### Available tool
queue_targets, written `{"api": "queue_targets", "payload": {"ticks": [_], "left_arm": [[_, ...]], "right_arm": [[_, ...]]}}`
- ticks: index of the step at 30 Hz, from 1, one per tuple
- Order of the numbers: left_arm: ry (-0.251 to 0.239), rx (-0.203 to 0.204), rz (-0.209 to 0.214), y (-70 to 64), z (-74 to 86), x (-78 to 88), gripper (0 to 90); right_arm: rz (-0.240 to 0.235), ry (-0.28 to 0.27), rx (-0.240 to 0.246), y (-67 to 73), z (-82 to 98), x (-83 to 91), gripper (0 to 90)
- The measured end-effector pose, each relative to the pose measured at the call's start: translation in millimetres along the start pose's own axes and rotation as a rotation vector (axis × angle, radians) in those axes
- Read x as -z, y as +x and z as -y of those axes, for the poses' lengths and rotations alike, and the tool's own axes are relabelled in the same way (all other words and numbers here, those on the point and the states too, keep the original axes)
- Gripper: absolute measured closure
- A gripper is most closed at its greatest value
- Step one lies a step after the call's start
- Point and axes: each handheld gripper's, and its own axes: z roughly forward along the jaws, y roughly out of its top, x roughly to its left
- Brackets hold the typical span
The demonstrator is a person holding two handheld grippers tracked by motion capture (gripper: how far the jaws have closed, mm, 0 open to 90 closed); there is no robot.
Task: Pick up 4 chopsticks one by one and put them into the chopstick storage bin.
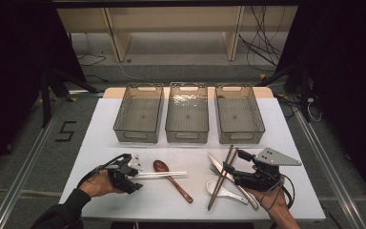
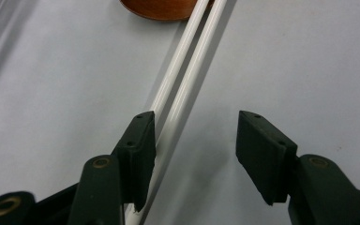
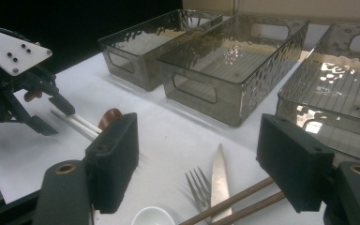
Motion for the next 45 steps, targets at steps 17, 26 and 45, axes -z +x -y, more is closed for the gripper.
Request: {"api": "queue_targets", "payload": {"ticks": [17, 26, 45], "left_arm": [[0.072, -0.073, 0.030, -5.8, -6.0, -6.4, 63.7], [0.105, -0.168, 0.045, -10.0, -9.1, -5.7, 73.0], [0.123, -0.269, 0.074, -16.8, -8.7, -3.8, 82.8]], "right_arm": [[-0.001, 0.008, 0.000, -0.2, -0.1, -1.2, 30.7], [0.000, 0.018, 0.000, 0.2, 0.1, -2.1, 30.9], [0.005, 0.027, 0.000, -0.8, 0.1, -2.4, 31.3]]}}
